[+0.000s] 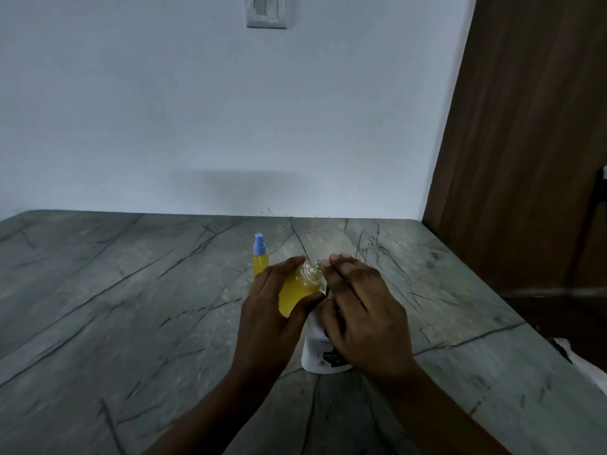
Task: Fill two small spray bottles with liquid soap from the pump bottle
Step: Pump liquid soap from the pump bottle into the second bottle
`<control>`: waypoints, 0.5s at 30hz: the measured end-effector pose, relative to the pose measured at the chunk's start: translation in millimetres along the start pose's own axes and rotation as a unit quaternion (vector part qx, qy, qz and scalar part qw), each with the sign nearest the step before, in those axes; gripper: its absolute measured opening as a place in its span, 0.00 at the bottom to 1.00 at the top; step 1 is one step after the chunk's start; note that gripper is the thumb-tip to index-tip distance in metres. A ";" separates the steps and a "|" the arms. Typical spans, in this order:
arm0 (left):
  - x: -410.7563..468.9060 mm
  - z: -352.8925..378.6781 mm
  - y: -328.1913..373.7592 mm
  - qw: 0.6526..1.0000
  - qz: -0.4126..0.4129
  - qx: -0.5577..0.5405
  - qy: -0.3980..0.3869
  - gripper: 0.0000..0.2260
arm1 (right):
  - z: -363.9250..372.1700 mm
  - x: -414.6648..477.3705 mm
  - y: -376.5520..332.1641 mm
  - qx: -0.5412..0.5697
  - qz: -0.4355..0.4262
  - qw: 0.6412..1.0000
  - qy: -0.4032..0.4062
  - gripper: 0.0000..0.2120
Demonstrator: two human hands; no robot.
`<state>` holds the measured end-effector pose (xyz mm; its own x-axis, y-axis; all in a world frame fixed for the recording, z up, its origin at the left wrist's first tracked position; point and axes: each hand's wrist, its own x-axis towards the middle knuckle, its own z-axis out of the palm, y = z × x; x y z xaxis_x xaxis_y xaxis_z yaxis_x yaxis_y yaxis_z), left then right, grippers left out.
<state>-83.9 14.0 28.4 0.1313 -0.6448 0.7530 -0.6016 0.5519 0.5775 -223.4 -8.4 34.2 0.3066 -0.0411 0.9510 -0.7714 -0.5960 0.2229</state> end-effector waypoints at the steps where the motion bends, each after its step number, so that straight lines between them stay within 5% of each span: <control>1: -0.7 0.0 -0.2 1.000 0.001 0.001 -0.001 0.21 | 1.1 -1.5 0.2 0.005 0.002 1.000 0.004 0.20; 15: 0.3 -3.0 2.8 1.000 0.001 -0.014 0.009 0.20 | -1.6 6.9 -2.3 0.012 0.013 1.000 -0.017 0.17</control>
<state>-83.1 16.9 31.2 0.1448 -0.6340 0.7597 -0.5795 0.5679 0.5845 -220.4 -6.1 40.6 0.3055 -0.0833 0.9485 -0.7660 -0.6132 0.1929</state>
